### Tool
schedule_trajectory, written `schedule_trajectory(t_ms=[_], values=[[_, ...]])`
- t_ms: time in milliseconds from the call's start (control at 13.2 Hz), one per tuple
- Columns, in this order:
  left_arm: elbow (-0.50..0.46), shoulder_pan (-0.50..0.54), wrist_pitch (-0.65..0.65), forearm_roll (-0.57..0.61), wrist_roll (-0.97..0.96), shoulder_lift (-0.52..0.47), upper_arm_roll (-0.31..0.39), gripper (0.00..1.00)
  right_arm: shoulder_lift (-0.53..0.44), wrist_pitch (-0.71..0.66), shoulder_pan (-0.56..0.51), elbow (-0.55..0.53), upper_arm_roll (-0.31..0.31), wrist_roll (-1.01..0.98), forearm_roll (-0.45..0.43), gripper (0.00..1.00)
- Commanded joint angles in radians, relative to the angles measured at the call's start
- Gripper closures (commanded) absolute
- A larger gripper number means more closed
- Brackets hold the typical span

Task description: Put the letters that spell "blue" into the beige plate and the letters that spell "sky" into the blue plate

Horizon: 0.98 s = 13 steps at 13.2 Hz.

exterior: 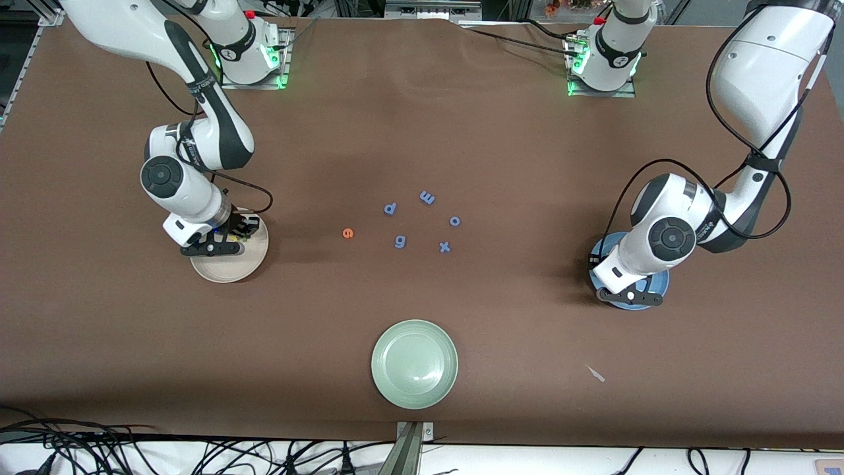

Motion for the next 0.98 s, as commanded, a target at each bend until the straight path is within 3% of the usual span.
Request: schedule_trajectory(t_ms=[0, 151, 302, 529, 680, 907], values=[[0.026, 0.006, -0.089, -0.057, 0.003, -0.119, -0.038, 0.0, 0.001, -0.005, 0.002, -0.007, 0.037, 0.098, 0.021, 0.33], [0.168, -0.003, -0.248, -0.162, 0.006, -0.131, -0.039, 0.0, 0.02, -0.004, 0.003, 0.018, 0.151, 0.323, 0.021, 0.29], [0.299, -0.015, -0.365, -0.168, 0.006, -0.128, -0.039, 0.0, 0.075, -0.013, 0.017, 0.115, 0.273, 0.597, 0.002, 0.29], [0.393, -0.011, -0.474, -0.173, 0.009, -0.139, -0.041, 0.0, 0.15, -0.009, 0.107, 0.195, 0.282, 0.756, -0.058, 0.29], [0.393, -0.052, -0.499, -0.194, 0.036, -0.226, -0.009, 0.0, 0.179, 0.01, 0.123, 0.204, 0.283, 0.831, -0.177, 0.25], [0.364, -0.141, -0.521, -0.35, 0.061, -0.353, 0.161, 0.0, 0.209, 0.062, 0.123, 0.183, 0.283, 0.833, -0.218, 0.25]])
